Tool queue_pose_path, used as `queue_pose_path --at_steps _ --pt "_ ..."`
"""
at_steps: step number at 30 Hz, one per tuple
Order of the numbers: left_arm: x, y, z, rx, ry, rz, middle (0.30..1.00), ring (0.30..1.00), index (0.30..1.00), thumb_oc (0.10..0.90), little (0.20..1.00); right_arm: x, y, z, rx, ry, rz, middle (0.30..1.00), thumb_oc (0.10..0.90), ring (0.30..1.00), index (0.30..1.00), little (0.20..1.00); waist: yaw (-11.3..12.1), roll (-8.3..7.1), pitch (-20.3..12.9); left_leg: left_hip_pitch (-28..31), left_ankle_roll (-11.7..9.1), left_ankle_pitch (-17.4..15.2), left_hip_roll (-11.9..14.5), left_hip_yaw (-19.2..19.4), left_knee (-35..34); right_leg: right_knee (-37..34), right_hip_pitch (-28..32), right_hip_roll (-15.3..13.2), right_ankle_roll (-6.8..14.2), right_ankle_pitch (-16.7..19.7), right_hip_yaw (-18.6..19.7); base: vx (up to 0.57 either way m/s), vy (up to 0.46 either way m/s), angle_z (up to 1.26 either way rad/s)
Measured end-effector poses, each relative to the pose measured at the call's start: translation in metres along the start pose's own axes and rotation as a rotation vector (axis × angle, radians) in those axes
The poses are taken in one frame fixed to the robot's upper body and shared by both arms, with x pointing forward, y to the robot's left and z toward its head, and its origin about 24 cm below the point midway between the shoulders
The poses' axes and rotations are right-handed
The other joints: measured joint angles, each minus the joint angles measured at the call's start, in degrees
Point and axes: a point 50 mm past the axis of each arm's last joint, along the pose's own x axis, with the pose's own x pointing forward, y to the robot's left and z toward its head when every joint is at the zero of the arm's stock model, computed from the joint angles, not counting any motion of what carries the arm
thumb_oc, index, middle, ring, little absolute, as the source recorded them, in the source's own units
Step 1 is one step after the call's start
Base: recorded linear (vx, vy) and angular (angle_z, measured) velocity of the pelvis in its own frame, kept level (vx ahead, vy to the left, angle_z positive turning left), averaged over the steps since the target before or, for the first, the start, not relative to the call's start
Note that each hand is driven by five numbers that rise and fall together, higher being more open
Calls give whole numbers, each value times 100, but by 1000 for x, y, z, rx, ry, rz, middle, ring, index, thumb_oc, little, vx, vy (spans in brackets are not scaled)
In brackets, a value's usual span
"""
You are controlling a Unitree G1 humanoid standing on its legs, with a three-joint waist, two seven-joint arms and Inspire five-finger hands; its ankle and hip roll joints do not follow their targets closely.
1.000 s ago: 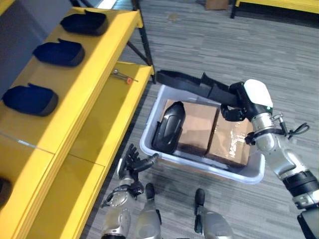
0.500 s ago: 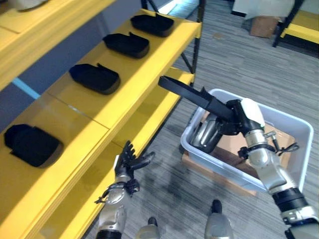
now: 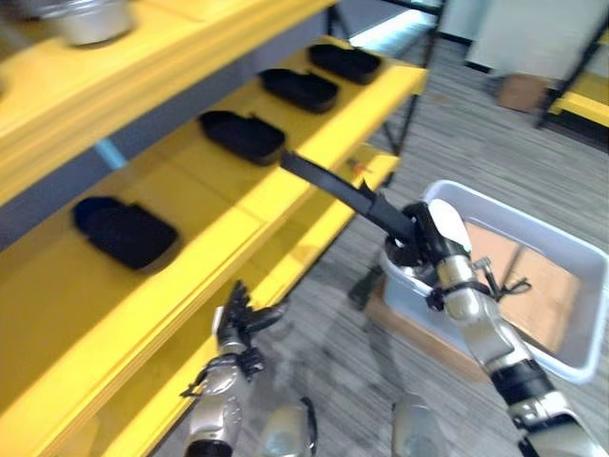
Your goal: Move parts from the plastic box to the shelf.
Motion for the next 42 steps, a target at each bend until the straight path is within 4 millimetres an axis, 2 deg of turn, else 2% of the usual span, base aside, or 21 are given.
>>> queue_pose_path --at_steps 2,4,8,12,15,16,18,20,22,23,24,25,26,28,29,30,31,32,34,37,42 --pt "0 3 3 1 -10 8 1000 1000 1000 900 1000 3 -6 9 -6 -54 -20 300 400 300 300 300 47 -164 -39 40 -8 508 -281 -56 -686 -1203 337 146 -254 -380 -178 -35 -95 32" --pt "1 2 4 -3 -13 10 1000 1000 1000 900 1000 6 -16 11 -26 -84 -47 300 400 300 300 300 38 -254 -47 278 -117 1008 -668 -168 -1586 -3146 1225 -55 -299 -266 -146 -53 -129 38" --pt "-3 10 4 -29 -17 52 1000 1000 1000 900 1000 9 -18 11 -38 -80 -49 300 400 300 300 300 52 -350 -36 405 -292 1447 -418 -7 -2309 -3978 1361 10 -347 169 -365 -132 -197 -3" --pt "-7 -9 -3 -24 7 -38 1000 1000 1000 900 1000 4 -32 -4 -50 -22 -105 300 400 300 300 300 -17 -265 7 47 -395 1286 -456 -105 -2257 -4142 1299 -35 -533 445 -918 -154 -82 56" --pt "-6 -11 -4 -23 12 -45 1000 1000 1000 900 1000 3 -37 -7 -54 -11 -121 300 400 300 300 300 -75 -308 104 -75 -417 1059 -432 398 -1712 -4142 1385 -285 -573 438 -1298 -76 51 65" --pt "-4 -12 -5 -22 19 -47 1000 1000 1000 900 1000 1 -39 -10 -48 -1 -133 300 400 300 300 300 -187 -381 178 -31 -507 901 -388 908 -1264 -4146 1495 -483 -574 436 -1531 7 49 89" --pt "-5 -11 -9 -20 36 -59 1000 1000 1000 900 1000 -11 -42 -18 -31 24 -157 300 400 300 300 300 -426 -371 178 167 -642 627 -184 1211 -638 -4141 1696 -697 -510 357 -1875 -31 42 106" --pt "-7 -6 -8 -19 29 -45 1000 1000 1000 900 1000 -17 -50 -21 -21 38 -197 300 400 300 300 300 -568 -210 143 705 -758 451 220 861 -751 -4135 1749 -775 -395 341 -2036 7 139 57" --pt "-3 -8 -5 -23 22 -54 1000 1000 1000 900 1000 -28 -60 -33 -9 87 -247 300 400 300 300 300 -684 -200 145 1069 -915 406 615 758 -733 -4126 1805 -945 -338 379 -2196 53 280 74" --pt "0 -16 -3 -39 23 -75 1000 1000 1000 900 1000 -40 -72 -45 -12 140 -295 300 400 300 300 300 -977 -96 110 1338 -1161 416 1292 902 -704 -3870 1853 -1085 -314 378 -2221 6 224 127" --pt "0 -18 -4 -43 22 -80 1000 1000 1000 900 1000 -41 -77 -47 -19 152 -315 300 400 300 300 300 -1236 0 72 1449 -1003 570 1531 849 -864 -3625 1806 -1101 -234 306 -2131 -7 176 121" --pt "-1 -21 -4 -49 23 -92 1000 1000 1000 900 1000 -41 -84 -49 -42 152 -333 300 400 300 300 300 -1317 90 18 1552 -652 1279 1571 656 -1045 -3357 1679 -1232 -52 180 -2023 -18 168 58" --pt "0 -28 -1 -46 11 -131 1000 1000 1000 900 1000 -42 -92 -50 -57 155 -358 300 400 300 300 300 -1315 232 -100 1740 -919 870 1421 480 -1449 -3325 1555 -1409 117 251 -1831 -5 164 49" --pt "3 -34 4 -32 -1 -150 1000 1000 1000 900 1000 -42 -83 -50 -35 170 -336 300 400 300 300 300 -1301 185 -133 1759 -968 766 1177 587 -1878 -3106 1432 -1709 109 611 -1678 -9 188 75" --pt "2 -36 3 -29 -1 -157 1000 1000 1000 900 1000 -41 -76 -48 -22 166 -315 300 400 300 300 300 -1250 269 -200 1672 -901 727 1201 526 -1923 -2549 1059 -1711 139 442 -1552 14 198 73" --pt "1 -31 2 -16 2 -149 1000 1000 1000 900 1000 -39 -66 -43 9 149 -292 300 400 300 300 300 -1177 310 -305 1550 -898 722 1279 480 -1959 -2905 958 -1503 116 64 -1408 52 206 63" --pt "1 -25 2 4 3 -140 1000 1000 1000 900 1000 -37 -59 -37 33 123 -277 300 400 300 300 300 -1121 273 -365 1462 -903 728 1283 463 -1973 -3529 1074 -1316 57 94 -1335 41 174 84" --pt "2 -11 2 71 9 -114 1000 1000 1000 900 1000 -35 -46 -28 77 97 -254 300 400 300 300 300 -938 -10 -511 1544 -1013 656 1086 511 -2185 -3904 1286 -1430 284 651 -1591 -3 213 72" --pt "-5 -1 -6 76 35 -85 1000 1000 1000 900 1000 -31 -42 -20 98 57 -245 300 400 300 300 300 -633 52 -552 1591 -1161 726 1151 562 -2314 -3854 1239 -1312 441 667 -1564 -42 187 24" --pt "-11 10 -14 77 63 -48 1000 1000 1000 900 1000 -30 -38 -18 108 54 -236 300 400 300 300 300 -556 -34 -562 1596 -1219 746 1121 592 -2317 -3838 1222 -1324 391 690 -1516 -21 135 -12" --pt "-17 21 -20 69 82 13 1000 1000 1000 900 1000 -28 -14 -12 122 55 -149 300 400 300 300 300 -382 -603 -720 1610 -1284 778 1126 736 -2314 -3854 1116 -1274 279 695 -1363 15 114 -18"
